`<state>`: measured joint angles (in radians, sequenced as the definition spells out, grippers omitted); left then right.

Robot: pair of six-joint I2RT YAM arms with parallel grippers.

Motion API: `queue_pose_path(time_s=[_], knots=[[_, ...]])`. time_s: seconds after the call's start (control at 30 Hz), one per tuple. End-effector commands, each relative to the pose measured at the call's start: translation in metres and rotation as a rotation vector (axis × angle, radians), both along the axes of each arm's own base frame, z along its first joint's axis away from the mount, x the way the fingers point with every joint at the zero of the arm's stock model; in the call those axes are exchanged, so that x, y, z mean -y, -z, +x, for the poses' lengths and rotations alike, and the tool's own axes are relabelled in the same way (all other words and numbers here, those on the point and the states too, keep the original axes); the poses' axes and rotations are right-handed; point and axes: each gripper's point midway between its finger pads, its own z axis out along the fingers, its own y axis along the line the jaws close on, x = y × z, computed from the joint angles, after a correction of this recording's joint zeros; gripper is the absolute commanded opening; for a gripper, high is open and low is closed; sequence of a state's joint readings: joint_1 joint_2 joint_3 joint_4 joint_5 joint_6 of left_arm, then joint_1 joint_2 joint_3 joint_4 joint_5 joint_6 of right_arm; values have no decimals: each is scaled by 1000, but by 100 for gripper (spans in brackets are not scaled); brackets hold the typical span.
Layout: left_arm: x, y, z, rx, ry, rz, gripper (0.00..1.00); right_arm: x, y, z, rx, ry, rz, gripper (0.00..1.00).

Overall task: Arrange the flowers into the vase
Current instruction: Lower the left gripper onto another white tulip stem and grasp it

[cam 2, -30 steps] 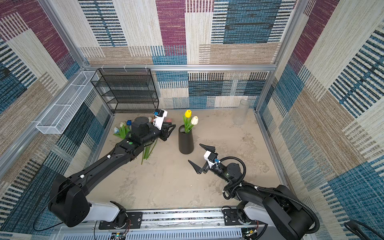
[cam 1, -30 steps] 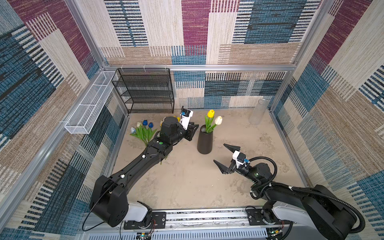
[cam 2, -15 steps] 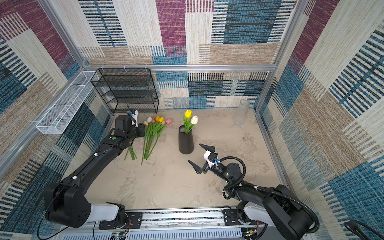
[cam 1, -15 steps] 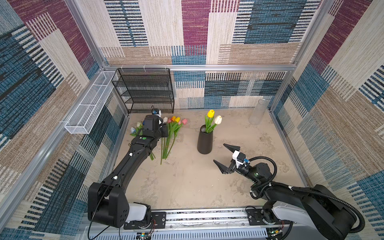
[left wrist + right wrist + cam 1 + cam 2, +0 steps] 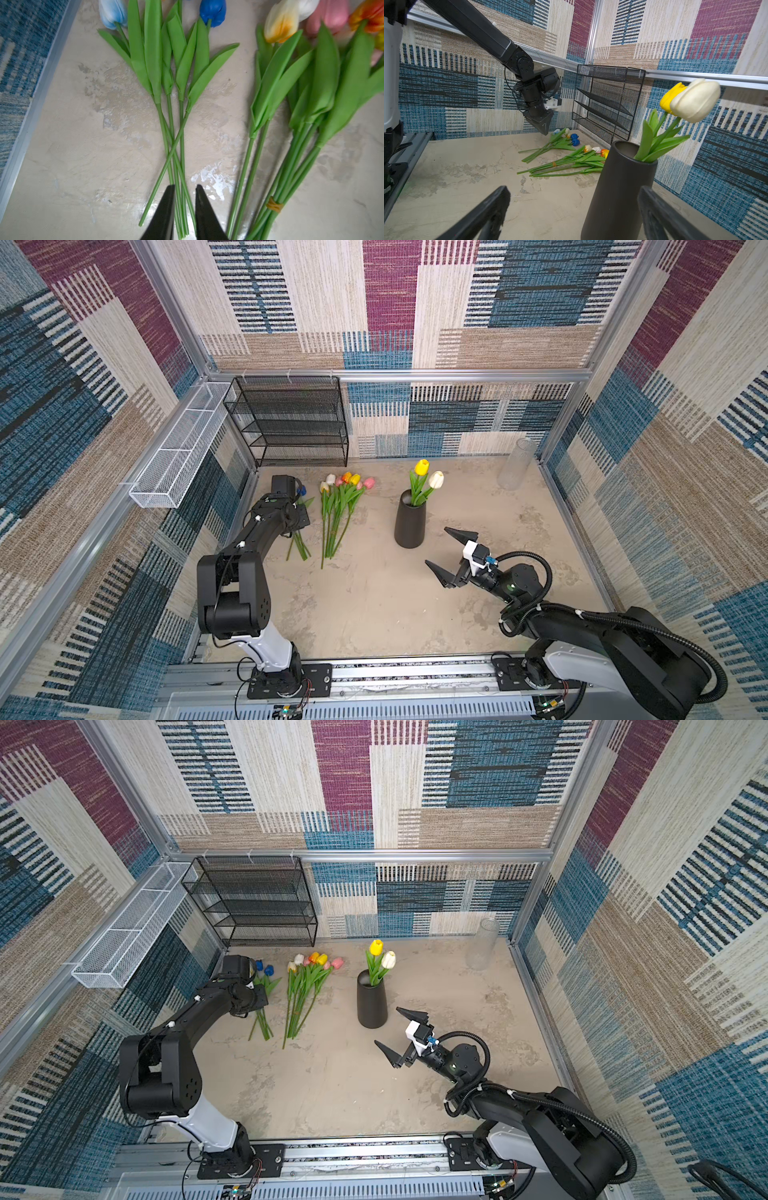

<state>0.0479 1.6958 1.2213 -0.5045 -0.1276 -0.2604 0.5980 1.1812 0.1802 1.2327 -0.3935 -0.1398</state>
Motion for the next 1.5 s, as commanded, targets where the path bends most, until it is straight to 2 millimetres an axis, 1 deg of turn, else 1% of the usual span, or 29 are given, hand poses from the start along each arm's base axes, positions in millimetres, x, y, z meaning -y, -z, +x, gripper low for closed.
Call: queue_pose_path(time_s=[0.0,0.17,0.27,0.37,0.43,0.5,0.6,0.7,0.93,1.1,1.2,1.23,1.27,1.37,1.47], knots=[[-12,15,-6,-85,-26,-1,24,-2,-3,0,8,-8,7,100],[-23,40,4,-150,-39,-29,23,-2,-4,0,12,-10,4,100],[-30,49,9,-180,-44,-13,23,-2,-4,1,11,-4,2,100],[-32,57,17,-191,-38,-25,22,-2,-5,-1,15,-9,1,100],[-31,61,21,-199,-28,-36,20,-1,-4,0,15,-3,0,100],[-33,64,22,-214,-30,-30,14,-1,-3,2,13,3,-3,100],[-34,64,22,-210,-39,-28,13,-2,-3,1,12,-1,-5,100],[-32,61,23,-198,-36,-41,8,-1,-3,2,14,4,-4,100],[-30,46,19,-167,-41,-48,3,-2,-3,1,10,-3,-4,100],[-30,40,16,-157,-42,-45,0,-2,-3,1,11,-2,-2,100],[-31,35,16,-148,-45,-45,0,-2,-4,1,11,-4,-1,100],[-31,35,17,-147,-45,-44,9,-2,-4,1,11,-2,-1,100],[-32,36,18,-150,-43,-41,14,-2,-3,1,12,-1,-2,100],[-34,46,20,-184,-38,-39,18,-2,-4,1,13,-5,-1,100],[-36,56,23,-204,-41,-34,19,-2,-5,0,15,-5,1,100]])
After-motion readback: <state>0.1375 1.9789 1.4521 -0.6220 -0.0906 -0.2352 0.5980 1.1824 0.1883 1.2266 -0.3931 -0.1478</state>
